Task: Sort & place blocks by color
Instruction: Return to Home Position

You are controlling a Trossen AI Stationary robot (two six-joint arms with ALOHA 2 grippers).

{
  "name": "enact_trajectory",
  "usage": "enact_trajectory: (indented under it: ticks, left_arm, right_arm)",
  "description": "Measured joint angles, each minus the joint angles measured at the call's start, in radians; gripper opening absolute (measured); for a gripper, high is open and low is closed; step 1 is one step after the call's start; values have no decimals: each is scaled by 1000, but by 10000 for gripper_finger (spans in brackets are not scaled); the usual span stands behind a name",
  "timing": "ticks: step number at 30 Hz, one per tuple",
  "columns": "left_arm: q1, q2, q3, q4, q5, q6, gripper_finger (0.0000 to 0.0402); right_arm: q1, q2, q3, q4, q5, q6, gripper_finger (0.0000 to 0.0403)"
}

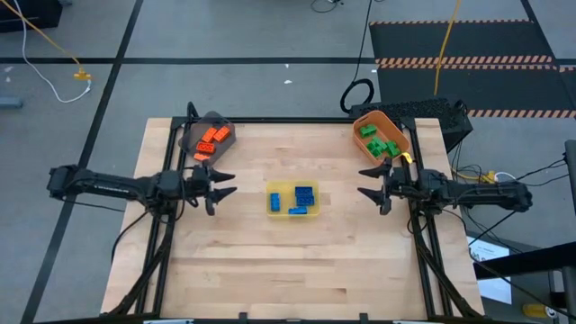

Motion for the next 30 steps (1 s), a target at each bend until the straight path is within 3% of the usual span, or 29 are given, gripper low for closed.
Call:
enact_trajectory:
  ticks: [12, 30]
  left_arm:
    - [0, -136, 0, -148, -8, -9, 211]
    - [0, -147, -8, -210, -23, 7, 211]
  right_arm:
    - [0, -75, 0, -83, 0, 13, 279]
    - [1, -75, 0, -85, -5, 41, 279]
